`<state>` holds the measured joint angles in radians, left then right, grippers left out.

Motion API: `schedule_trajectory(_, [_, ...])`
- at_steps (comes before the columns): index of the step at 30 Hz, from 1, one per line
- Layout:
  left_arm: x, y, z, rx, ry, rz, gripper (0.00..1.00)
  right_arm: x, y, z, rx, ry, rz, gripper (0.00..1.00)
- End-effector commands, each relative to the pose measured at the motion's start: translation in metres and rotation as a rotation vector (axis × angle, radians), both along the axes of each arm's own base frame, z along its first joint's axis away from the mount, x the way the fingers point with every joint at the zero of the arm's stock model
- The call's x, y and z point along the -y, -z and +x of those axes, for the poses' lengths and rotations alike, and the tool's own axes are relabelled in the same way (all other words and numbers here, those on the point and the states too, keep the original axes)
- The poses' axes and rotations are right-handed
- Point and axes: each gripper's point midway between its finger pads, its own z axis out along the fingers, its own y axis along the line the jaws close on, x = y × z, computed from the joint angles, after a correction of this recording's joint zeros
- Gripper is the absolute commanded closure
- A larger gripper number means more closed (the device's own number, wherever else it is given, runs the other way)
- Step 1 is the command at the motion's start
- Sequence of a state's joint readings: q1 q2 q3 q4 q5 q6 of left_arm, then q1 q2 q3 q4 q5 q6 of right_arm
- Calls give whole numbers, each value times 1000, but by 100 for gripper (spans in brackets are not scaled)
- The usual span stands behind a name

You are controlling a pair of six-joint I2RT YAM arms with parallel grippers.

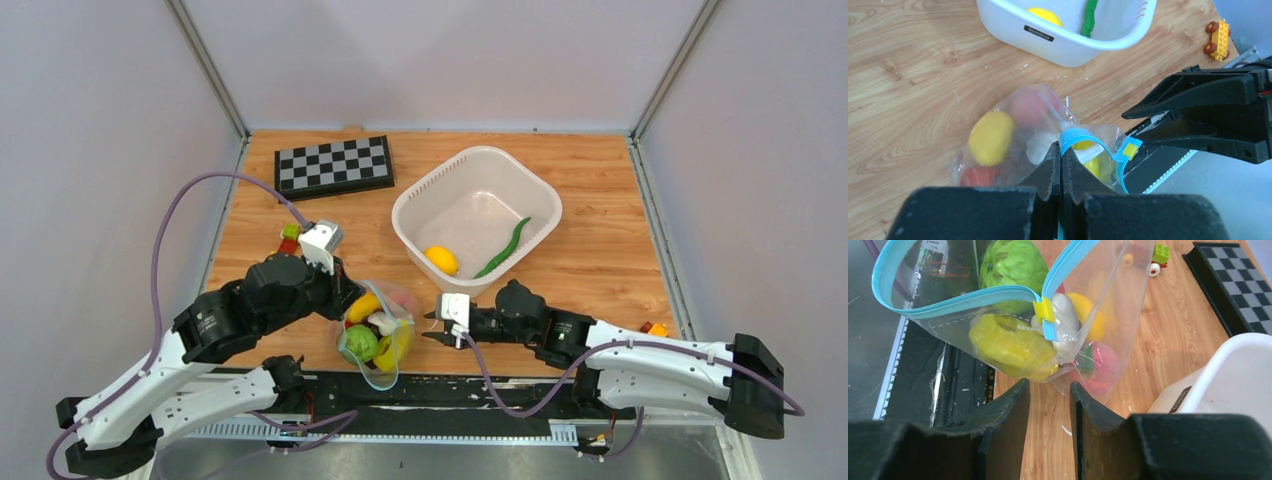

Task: Place the food in the zip-top bag and seal the zipper
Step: Adjust the zipper food storage bag at the center of the board.

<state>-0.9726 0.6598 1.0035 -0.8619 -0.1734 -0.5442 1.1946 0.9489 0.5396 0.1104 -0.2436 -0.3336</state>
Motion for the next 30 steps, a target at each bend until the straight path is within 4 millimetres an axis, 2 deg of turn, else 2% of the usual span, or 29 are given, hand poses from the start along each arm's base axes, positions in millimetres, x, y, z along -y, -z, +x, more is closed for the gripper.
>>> schedule_trajectory(1, [3, -31, 16, 92, -58, -89, 99, 4, -33, 10, 110, 34, 83, 63])
schedule_trajectory(8, [0, -25, 13, 62, -66, -84, 99, 22, -34, 23, 227, 115, 127, 52])
schedule_trajectory(15, [4, -25, 13, 72, -47, -83, 99, 26, -33, 21, 260, 105, 137, 44])
schedule_trajectory(25, [11, -25, 11, 65, -16, -85, 99, 31, -29, 24, 299, 117, 144, 42])
schedule_trajectory(30, [13, -32, 6, 69, 20, -106, 99, 31, -26, 22, 302, 105, 137, 47])
